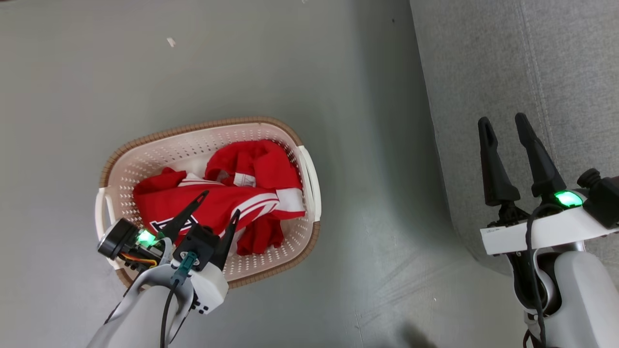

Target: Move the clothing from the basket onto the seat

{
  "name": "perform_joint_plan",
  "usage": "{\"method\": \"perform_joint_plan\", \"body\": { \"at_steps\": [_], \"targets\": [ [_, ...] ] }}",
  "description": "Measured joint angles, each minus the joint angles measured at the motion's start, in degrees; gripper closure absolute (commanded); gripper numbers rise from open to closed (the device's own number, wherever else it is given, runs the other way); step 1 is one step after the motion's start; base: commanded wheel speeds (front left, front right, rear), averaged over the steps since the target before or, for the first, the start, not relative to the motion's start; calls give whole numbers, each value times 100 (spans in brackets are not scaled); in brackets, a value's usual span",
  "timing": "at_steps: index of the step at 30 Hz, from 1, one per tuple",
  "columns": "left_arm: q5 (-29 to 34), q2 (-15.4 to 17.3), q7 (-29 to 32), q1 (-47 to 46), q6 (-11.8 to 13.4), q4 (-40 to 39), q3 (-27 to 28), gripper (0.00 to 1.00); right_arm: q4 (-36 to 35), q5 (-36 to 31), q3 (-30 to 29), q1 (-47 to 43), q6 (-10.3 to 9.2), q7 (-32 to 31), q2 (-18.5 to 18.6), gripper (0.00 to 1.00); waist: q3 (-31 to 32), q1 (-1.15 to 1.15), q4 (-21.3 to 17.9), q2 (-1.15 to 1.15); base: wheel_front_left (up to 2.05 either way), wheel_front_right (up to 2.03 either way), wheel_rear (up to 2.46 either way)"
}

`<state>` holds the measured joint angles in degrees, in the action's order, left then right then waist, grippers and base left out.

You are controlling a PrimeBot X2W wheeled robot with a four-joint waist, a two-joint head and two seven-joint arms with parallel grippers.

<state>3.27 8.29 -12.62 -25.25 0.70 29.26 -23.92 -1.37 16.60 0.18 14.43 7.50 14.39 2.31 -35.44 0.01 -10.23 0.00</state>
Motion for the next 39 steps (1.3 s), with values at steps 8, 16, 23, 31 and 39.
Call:
{"method": "perform_joint_plan", "body": {
  "at_steps": [8,16,23,31,39],
  "targets": [
    [94,40,54,-351,-93,325,-82,0,-27,-1,30,260,0,0,1,0,-403,0,-143,0,0,0,0],
    [244,90,148,-676,-144,666,-138,0,-40,5,52,490,0,0,1,0,-757,0,-263,0,0,0,0],
    [365,219,267,-921,-169,1009,-177,0,-59,53,81,626,0,7,2,0,-1033,0,-340,0,0,0,0],
    [443,246,359,-1253,-170,1250,-203,0,-58,116,131,741,0,7,2,0,-1312,0,-402,0,0,0,0],
    [492,276,456,-1541,-170,1484,-219,0,-62,179,211,959,0,7,3,0,-1549,0,-448,0,0,0,0]
  ]
}}
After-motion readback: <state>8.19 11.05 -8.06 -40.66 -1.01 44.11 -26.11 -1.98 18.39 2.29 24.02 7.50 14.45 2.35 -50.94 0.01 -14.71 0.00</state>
